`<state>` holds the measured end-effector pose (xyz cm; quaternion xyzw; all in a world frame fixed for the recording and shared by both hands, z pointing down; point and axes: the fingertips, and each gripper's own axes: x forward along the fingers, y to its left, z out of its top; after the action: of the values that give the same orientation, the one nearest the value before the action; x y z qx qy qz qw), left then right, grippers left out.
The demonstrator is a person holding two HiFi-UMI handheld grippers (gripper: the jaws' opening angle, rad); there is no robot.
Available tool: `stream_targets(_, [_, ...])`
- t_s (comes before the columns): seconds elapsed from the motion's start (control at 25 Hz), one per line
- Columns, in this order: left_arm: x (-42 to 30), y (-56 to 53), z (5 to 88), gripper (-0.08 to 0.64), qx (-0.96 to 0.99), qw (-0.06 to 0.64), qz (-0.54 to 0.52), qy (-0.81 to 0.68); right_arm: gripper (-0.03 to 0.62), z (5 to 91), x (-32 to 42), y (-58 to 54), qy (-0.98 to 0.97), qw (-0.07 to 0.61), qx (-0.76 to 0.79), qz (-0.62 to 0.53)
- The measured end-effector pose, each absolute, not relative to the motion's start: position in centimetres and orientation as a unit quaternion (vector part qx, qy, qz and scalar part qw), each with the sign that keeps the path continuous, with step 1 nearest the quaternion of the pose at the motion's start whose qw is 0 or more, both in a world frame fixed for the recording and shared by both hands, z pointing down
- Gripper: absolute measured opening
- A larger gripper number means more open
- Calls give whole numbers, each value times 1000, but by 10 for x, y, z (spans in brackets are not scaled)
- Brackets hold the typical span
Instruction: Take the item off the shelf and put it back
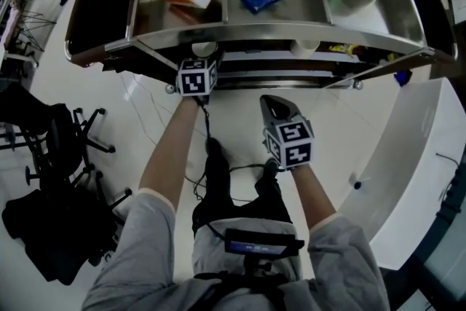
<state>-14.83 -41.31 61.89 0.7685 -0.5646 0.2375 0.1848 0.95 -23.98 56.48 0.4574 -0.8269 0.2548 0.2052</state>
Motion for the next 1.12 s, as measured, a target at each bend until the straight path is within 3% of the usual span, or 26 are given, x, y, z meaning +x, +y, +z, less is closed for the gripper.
stream_targets(1.12, [-146,-168,455,405,790,174,196,-554,9,491,44,-146,-859,179,430,211])
